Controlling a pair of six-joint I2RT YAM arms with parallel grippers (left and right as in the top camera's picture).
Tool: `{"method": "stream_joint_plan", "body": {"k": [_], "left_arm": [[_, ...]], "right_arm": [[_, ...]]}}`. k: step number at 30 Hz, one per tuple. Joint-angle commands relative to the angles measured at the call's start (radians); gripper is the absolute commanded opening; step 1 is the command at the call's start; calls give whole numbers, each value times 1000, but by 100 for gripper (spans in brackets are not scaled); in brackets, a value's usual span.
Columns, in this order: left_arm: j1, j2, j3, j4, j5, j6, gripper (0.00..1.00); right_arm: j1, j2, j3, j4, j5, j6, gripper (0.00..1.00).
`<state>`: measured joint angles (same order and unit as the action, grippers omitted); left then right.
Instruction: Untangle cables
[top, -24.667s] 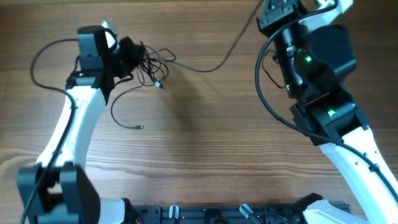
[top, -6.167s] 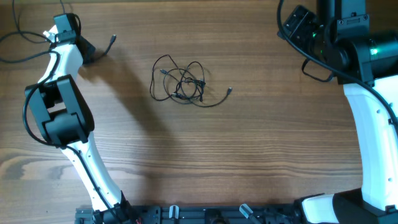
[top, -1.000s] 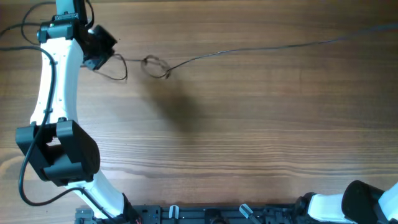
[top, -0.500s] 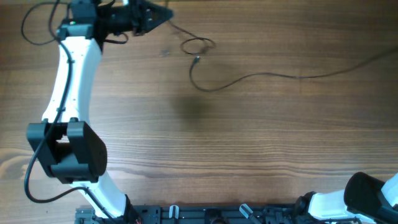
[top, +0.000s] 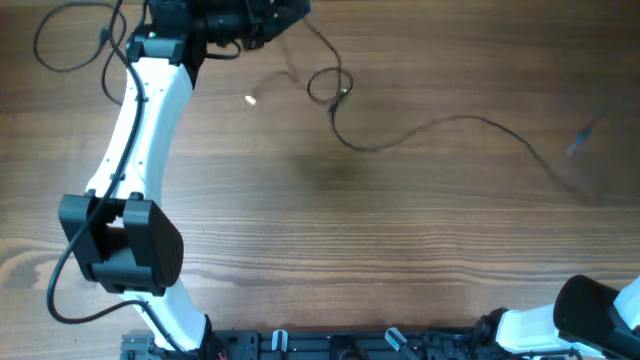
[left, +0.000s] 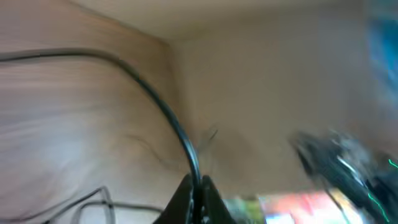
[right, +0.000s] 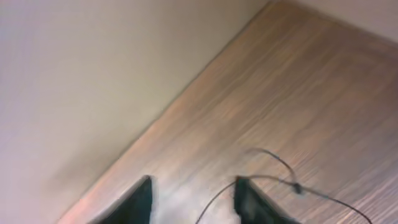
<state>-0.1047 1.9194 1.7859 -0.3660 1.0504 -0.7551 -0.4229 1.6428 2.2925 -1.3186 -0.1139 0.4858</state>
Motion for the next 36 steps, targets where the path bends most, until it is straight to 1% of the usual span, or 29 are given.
{"method": "stream_joint_plan", "body": {"k": [1,2,3,6,8,9,10,11,12,14,16,17,19,21,22,25,28,30,31,33,34,36], "left_arm": [[-26,-8,0,-148,-456,117,4],[-33,-8,0,-161,-455,139,4],[-44,-8,0,-166,-454,150,4],[-62,-14,0,-166,-434,150,4],[-63,-24,0,-143,-346,150,4],[-61,-31,0,-102,-261,145,4],[-56,-43,0,-21,-162,46,4],[-49,-49,0,33,-133,-108,4],[-36,-57,0,92,-126,-321,4],[-10,-64,0,150,-119,-520,4],[3,-64,0,174,-83,-681,4],[3,-64,0,177,-81,-740,4],[3,-64,0,203,-82,-933,4],[5,-64,0,248,-82,-1036,4],[2,-64,0,304,-82,-1037,4],[-3,-64,0,326,-90,-1038,4],[-2,-64,0,326,-124,-1038,4],[-2,-64,0,326,-124,-1066,4],[-2,-64,0,326,-123,-1068,4],[-2,-65,0,326,-114,-1076,4],[-2,-65,0,326,-101,-1091,4],[-2,-66,0,328,-100,-1094,4]], "right_arm": [[48,16,9,-30,-251,-212,92],[61,19,10,-44,-293,-291,99],[101,34,10,-60,-319,-332,100],[204,71,9,-98,-322,-354,100],[280,101,9,-129,-362,-447,100],[331,123,9,-142,-378,-492,100],[390,152,9,-145,-378,-531,100],[416,166,9,-144,-378,-548,100],[473,197,9,-136,-378,-566,100],[541,235,9,-105,-378,-568,100],[623,280,9,-34,-379,-560,100],[652,294,9,-3,-378,-534,100],[721,333,9,76,-378,-413,100],[777,364,9,130,-376,-315,99],[823,378,9,175,-340,-233,100],[898,383,9,203,-148,-10,99],[960,383,9,201,-101,69,100],[987,383,9,200,31,123,99],[991,383,6,201,93,128,94],[990,383,2,199,138,147,80],[990,383,-6,212,143,147,75],[992,388,-13,230,143,180,72]]}}
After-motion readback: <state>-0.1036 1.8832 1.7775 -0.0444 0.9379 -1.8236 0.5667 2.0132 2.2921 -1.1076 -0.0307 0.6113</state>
